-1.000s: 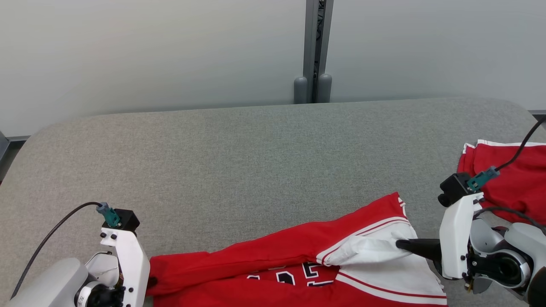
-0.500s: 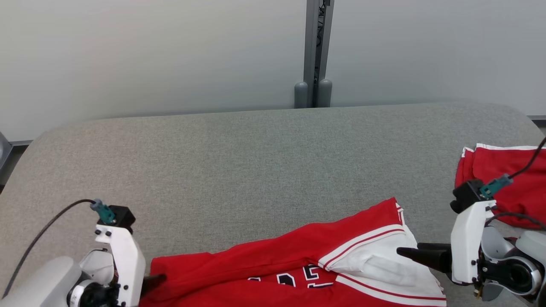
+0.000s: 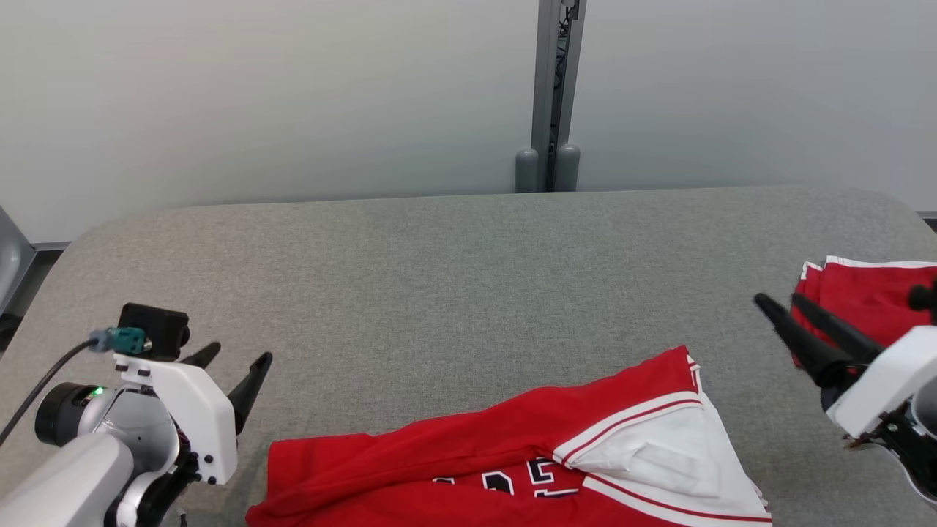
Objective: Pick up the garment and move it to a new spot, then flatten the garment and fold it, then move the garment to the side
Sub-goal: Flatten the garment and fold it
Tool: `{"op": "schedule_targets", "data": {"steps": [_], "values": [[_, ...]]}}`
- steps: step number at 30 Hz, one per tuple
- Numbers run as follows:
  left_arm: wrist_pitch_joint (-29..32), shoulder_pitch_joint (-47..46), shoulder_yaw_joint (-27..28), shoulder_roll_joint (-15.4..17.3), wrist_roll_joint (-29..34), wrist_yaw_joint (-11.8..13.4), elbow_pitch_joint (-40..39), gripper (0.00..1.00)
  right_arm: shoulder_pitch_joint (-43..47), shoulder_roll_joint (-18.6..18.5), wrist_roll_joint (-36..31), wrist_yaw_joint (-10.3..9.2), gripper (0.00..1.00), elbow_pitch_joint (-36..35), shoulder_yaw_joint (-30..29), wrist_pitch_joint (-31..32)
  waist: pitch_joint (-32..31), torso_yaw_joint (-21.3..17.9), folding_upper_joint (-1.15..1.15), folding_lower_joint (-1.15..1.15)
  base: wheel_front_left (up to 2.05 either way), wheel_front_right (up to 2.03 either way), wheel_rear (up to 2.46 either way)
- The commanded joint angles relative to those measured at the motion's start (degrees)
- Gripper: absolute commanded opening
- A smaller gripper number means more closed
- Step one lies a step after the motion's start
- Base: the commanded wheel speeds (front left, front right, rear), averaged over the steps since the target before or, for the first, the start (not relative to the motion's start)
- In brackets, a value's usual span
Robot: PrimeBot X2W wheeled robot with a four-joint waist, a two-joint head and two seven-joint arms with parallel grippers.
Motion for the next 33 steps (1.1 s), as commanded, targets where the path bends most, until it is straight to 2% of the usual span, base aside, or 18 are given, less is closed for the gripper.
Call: {"op": "schedule_targets", "data": {"steps": [1, 7, 11, 12, 15, 19, 26, 30, 33], "values": [[-3.03, 1.14, 0.99, -0.43, 0.77, 1.22, -0.70, 1.00, 1.74, -0.06, -0.60, 0.01, 1.00, 0.81, -0.91, -2.05, -0.11, 0.17, 0.00, 0.00, 0.00, 0.00, 0.00], [-19.41, 6.42, 5.26, -3.62, 3.39, 6.33, -4.02, 1.00, 7.87, 4.78, -4.46, 0.01, 1.00, 6.10, -8.83, -4.91, -0.29, 0.60, 0.00, 0.00, 0.00, 0.00, 0.00], [-27.78, 9.74, 7.50, -6.78, 3.76, 8.01, -5.93, 1.00, 13.57, 11.86, -9.74, 0.02, 1.00, 10.64, -16.71, -4.86, -0.15, 0.96, 0.00, 0.00, 0.00, 0.00, 0.00], [-27.78, 9.74, 7.50, -6.78, 3.76, 8.01, -5.93, 1.00, 13.57, 11.86, -9.74, 0.02, 1.00, 10.64, -16.71, -4.86, -0.15, 0.96, 0.00, 0.00, 0.00, 0.00, 0.00], [-29.91, 11.66, 7.59, -9.20, 4.17, 7.76, -6.54, 1.00, 16.57, 16.55, -12.66, 0.01, 1.00, 14.09, -19.22, -4.88, -0.21, 1.64, 0.00, 0.00, 0.00, 0.00, 0.00], [-30.90, 13.07, 7.88, -11.80, 6.18, 7.57, -6.08, 1.00, 18.81, 21.25, -13.93, 0.02, 1.00, 20.41, -19.12, -4.90, -0.49, 3.22, 0.00, 0.00, 0.00, 0.00, 0.00], [-31.30, 15.17, 9.40, -15.37, 7.85, 6.06, -4.06, 1.00, 17.08, 25.07, -14.19, 0.01, 1.00, 30.02, -19.62, -3.89, -0.54, 5.14, 0.00, 0.00, 0.00, 0.00, 0.00], [-31.28, 15.54, 10.27, -17.18, 9.20, 4.51, -3.04, 1.00, 14.98, 27.06, -13.68, 0.01, 1.00, 36.55, -19.77, -0.78, -0.33, 6.26, 0.00, 0.00, 0.00, 0.00, 0.00], [-31.29, 15.33, 10.57, -18.10, 9.95, 3.93, -2.55, 1.00, 13.91, 29.13, -13.27, 0.01, 1.00, 38.69, -19.03, 2.37, -0.12, 6.70, 0.00, 0.00, 0.00, 0.00, 0.00]]}}
